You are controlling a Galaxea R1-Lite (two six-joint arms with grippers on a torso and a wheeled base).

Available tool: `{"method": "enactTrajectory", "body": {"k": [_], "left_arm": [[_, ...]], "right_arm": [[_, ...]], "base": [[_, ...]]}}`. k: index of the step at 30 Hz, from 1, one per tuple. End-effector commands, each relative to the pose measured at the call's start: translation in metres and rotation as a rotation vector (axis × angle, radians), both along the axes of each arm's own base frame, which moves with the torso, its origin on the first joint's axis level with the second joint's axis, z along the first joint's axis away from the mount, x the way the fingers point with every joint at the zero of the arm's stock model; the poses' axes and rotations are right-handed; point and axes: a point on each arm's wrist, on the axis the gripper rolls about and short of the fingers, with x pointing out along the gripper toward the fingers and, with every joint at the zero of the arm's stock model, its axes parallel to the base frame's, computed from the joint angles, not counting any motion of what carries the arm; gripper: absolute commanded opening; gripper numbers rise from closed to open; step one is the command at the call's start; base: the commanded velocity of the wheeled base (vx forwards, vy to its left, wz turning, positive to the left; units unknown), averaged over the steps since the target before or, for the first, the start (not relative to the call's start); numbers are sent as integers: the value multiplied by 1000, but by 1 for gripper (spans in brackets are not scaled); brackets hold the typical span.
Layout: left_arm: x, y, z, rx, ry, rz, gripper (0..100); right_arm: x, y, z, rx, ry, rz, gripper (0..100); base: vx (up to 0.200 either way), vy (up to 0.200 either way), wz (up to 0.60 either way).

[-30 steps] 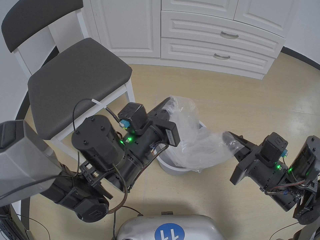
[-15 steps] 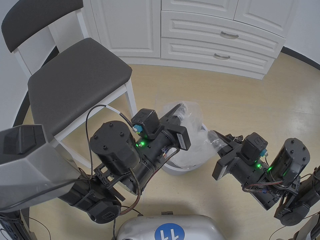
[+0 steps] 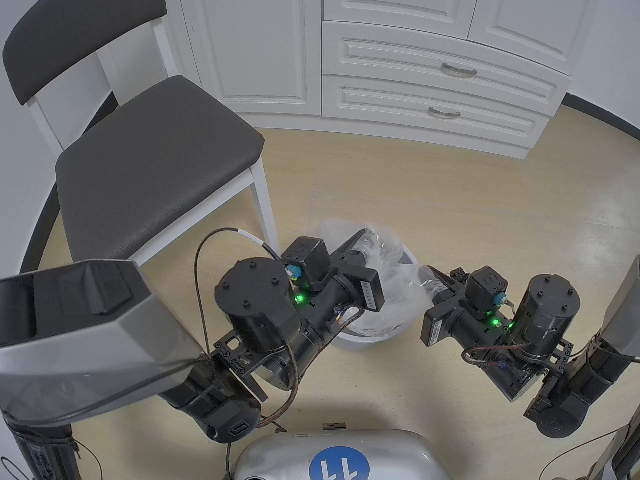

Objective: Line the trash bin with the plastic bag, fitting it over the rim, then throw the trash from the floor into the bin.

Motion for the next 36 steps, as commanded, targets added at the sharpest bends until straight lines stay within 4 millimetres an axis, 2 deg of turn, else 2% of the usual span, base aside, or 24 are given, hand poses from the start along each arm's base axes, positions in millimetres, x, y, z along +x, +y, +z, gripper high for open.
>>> {"method": "enactTrajectory", "body": {"k": [1,9,11,16,19,22,27,33,36], "left_arm": [[11,-9,-24,15,43,0,0],[22,-17,-45,0,84,-7,0],[32,-19,-58,-1,103,-1,0],[63,-19,-77,-28,95,46,0],[82,-13,-73,-90,87,78,0],[90,-4,-69,-121,88,90,0],[100,3,-74,-118,93,115,0],[113,4,-96,-111,114,129,0],[117,6,-99,-111,114,138,0]], "right_arm": [[16,-7,-11,-13,17,-40,0],[31,-19,-23,-34,47,-54,0],[36,-21,-32,-48,71,-43,0],[59,-26,-51,-39,110,-67,0],[77,-32,-57,7,116,-101,0],[92,-41,-66,8,124,-116,0],[107,-50,-77,10,132,-145,0],[122,-52,-88,53,140,-163,0],[127,-54,-91,56,139,-175,0]], "base": [[0,0,0],[0,0,0],[0,0,0],[0,0,0],[0,0,0],[0,0,0],[0,0,0],[0,0,0],[0,0,0]]}}
